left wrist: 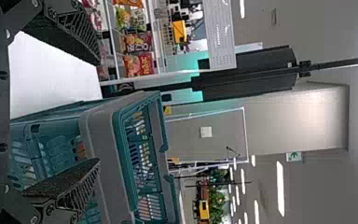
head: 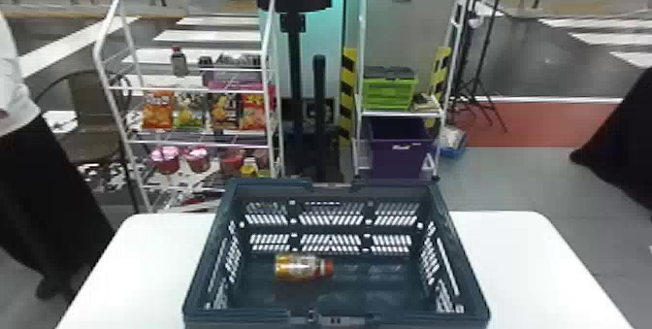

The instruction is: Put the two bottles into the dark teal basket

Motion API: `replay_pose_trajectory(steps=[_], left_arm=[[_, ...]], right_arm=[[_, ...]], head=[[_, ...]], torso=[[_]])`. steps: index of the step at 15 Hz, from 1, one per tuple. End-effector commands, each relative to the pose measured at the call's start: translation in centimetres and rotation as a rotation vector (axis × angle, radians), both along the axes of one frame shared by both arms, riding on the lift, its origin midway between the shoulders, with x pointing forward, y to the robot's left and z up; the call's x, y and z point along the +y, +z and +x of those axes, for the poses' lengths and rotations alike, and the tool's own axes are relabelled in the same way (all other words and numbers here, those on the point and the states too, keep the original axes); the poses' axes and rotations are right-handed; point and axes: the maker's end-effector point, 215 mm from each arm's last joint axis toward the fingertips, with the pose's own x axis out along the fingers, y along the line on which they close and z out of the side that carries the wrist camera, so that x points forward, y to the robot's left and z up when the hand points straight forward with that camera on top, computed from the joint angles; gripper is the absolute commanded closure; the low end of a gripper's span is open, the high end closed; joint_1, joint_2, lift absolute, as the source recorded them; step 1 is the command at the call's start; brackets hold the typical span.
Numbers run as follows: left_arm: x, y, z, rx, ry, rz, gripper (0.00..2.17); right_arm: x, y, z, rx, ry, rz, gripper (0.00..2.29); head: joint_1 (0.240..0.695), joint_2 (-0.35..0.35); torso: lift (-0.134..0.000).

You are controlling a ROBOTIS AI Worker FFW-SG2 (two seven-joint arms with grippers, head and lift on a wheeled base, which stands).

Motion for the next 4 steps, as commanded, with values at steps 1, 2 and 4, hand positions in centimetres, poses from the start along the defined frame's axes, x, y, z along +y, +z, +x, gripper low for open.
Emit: replay_pose_trajectory(steps=[1, 2, 4], left_arm=[[-0.06, -0.44, -0.31, 0.001, -0.001, -0.003, 0.16], [-0.04, -0.55, -0.31, 0.003, -0.003, -0.002, 0.16], [-0.06, -0.85, -0.33, 0.007, -0.005, -0.004, 0.16]], right_arm=[[0.01, 0.10, -0.15, 0.001, 0.000, 0.001, 0.03], [0.00, -0.02, -0.21, 0.006, -0.001, 0.001, 0.03], [-0.01, -0.11, -0.28, 0.010, -0.004, 0.002, 0.03]], head=[[0.499, 0.000], [0.499, 0.000], [0.499, 0.000]], torso=[[0.000], [0.000], [0.000]])
